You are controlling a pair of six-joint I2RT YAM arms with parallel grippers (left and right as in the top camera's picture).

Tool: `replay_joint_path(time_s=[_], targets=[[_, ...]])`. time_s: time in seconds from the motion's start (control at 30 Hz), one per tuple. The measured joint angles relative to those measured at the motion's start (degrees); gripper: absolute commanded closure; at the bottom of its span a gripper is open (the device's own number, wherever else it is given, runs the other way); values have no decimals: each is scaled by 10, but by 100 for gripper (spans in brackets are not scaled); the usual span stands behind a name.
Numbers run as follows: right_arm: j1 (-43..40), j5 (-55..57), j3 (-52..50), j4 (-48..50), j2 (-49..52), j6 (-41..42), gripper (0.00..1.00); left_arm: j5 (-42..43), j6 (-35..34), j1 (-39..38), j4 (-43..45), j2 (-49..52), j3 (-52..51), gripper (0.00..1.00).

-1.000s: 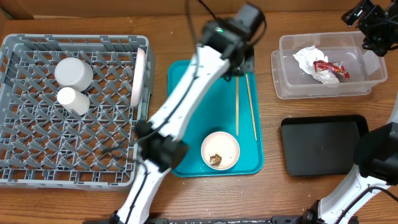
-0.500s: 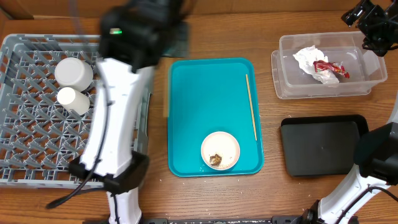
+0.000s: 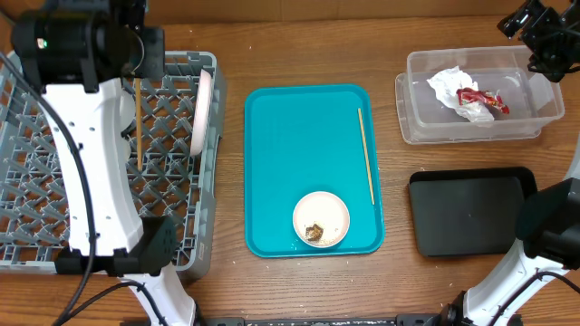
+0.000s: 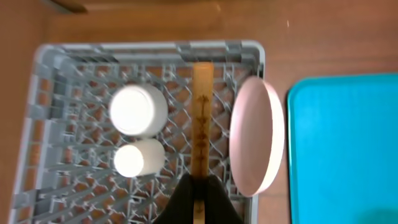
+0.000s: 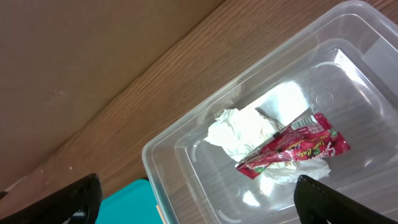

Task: Sort waste into correct bins and load items into the dishwasher
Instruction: 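Insert the chopstick upright into the rack beside the plate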

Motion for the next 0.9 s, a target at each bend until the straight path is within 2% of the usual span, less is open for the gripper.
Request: replay_joint_path(time_s=[0.17,0.53,0.9], targets=[[0,0,0,0,0,0,0,27,12,18,0,43,-34,96],[0,0,0,0,0,0,0,38,23,29,23,186,-40,96],[0,0,0,0,0,0,0,40,23,32,27,221,-42,96]])
